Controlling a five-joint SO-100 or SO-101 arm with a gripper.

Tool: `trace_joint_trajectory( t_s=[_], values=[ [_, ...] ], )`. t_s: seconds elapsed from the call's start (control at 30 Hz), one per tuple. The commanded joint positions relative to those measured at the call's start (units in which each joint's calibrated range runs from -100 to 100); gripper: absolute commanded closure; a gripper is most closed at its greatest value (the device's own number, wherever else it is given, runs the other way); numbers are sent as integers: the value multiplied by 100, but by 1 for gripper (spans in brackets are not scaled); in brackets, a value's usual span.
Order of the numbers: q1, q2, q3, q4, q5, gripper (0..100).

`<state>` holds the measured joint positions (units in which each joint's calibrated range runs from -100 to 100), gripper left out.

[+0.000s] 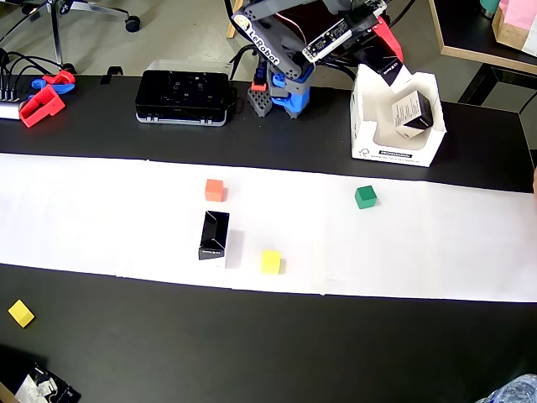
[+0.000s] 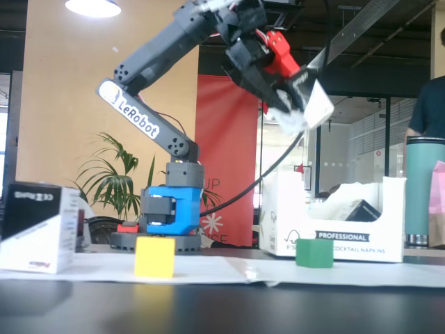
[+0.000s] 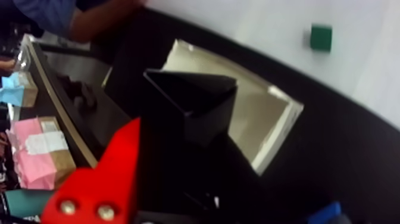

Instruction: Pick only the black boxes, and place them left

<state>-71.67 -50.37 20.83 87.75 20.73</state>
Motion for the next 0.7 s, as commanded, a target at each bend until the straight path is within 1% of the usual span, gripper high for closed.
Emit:
trace_joint_trajectory(
  t_s=[0.0,0.13,0.47,0.5,0.53,0.67],
  values=[
    [-625,592,-461,430,-605,93],
    [-902,1280,-585,509,-836,93],
    [-1092,2749,-1507,477,-810,93],
    [-1092,2836,-1551,485,-810,91],
    [-1092,2915,-1587,517,-810,88],
    [-1075,2939,-1524,525,-784,64]
  ],
)
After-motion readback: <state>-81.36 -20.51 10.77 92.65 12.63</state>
